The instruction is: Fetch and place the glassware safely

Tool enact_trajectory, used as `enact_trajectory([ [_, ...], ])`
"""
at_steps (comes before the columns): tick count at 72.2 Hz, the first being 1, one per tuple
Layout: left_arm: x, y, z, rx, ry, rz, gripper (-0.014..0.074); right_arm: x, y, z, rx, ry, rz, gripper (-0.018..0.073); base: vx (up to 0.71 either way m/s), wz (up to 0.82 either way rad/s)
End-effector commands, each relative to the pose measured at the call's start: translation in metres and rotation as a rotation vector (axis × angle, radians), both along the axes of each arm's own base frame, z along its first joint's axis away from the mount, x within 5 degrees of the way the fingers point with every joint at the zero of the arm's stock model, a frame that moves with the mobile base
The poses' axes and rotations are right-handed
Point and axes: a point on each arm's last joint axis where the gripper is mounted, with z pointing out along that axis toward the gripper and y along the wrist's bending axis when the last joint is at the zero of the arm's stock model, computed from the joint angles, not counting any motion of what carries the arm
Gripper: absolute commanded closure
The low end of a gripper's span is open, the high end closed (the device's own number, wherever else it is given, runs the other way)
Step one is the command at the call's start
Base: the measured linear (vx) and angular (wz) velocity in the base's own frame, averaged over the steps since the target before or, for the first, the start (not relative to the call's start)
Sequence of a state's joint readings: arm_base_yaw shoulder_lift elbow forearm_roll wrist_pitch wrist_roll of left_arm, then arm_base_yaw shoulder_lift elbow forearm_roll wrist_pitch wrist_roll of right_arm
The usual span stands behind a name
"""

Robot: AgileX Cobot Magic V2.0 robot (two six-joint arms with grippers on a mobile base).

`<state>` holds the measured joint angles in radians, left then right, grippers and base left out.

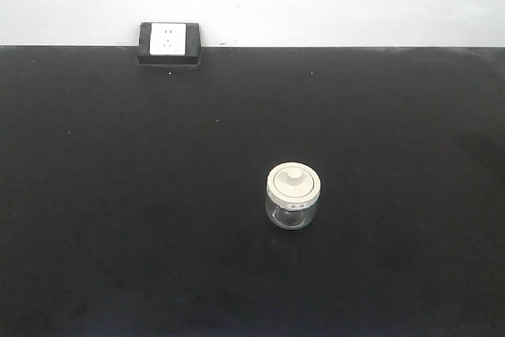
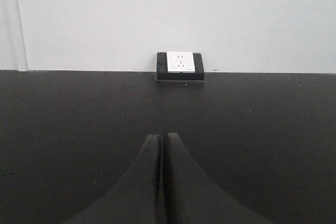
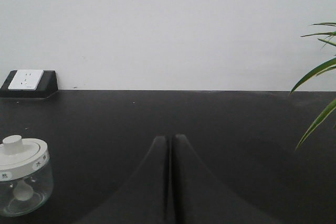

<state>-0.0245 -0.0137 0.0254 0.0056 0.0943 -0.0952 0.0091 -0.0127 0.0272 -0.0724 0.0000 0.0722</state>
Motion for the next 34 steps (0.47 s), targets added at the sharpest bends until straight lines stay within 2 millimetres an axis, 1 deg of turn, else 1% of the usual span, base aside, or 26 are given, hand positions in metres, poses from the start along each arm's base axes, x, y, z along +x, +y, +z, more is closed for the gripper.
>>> enact_trajectory([
  [1,0.0004,0.0000,-0.0027,-0.008,-0.060,0.001,0.0603,-0.0004,0.0003,0.0002,-0.018,-0.059,-0.001,0.0567,0.00,0.00],
  [34,0.0004,0.0000,-0.0028,-0.008,-0.059,0.001,0.0603,-0.0004,0.0003,0.0002,-0.018,-0.059,-0.001,0.0567,0.00,0.00],
])
